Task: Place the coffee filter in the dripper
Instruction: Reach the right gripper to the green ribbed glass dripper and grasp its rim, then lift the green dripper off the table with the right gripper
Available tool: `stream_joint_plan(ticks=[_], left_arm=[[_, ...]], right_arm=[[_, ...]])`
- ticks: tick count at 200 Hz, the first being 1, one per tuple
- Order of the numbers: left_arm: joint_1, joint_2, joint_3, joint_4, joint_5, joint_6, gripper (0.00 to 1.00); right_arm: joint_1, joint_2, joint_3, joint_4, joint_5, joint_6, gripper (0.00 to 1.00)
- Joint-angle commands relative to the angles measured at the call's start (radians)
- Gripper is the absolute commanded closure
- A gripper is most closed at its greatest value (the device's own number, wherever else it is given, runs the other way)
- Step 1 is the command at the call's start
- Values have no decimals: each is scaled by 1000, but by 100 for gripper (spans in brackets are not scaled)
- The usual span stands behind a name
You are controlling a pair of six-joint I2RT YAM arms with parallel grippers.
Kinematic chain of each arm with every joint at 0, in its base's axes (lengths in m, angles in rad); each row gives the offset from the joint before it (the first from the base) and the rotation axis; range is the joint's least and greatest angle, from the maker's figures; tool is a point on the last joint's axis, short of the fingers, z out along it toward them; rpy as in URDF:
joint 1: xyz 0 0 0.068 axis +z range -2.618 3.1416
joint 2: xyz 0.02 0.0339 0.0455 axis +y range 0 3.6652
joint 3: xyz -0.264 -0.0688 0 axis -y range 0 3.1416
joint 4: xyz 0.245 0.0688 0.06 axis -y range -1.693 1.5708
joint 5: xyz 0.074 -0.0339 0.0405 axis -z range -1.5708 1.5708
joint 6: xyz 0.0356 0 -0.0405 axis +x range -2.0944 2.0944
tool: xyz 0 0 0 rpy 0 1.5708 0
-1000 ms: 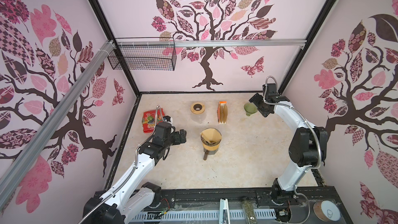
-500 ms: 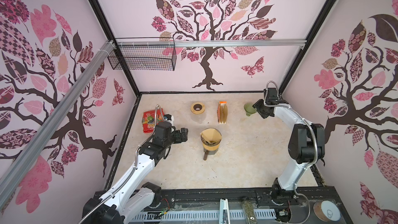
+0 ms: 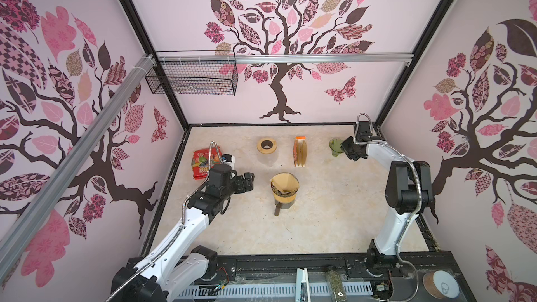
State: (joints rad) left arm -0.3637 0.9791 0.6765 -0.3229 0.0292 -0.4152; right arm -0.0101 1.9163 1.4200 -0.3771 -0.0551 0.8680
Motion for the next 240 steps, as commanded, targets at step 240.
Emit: stream_joint_plan(ticks=[240], left_arm=[[-8, 4, -10, 25, -11, 0, 3]], right_arm=[[-30, 11, 55, 18, -56, 14, 100]])
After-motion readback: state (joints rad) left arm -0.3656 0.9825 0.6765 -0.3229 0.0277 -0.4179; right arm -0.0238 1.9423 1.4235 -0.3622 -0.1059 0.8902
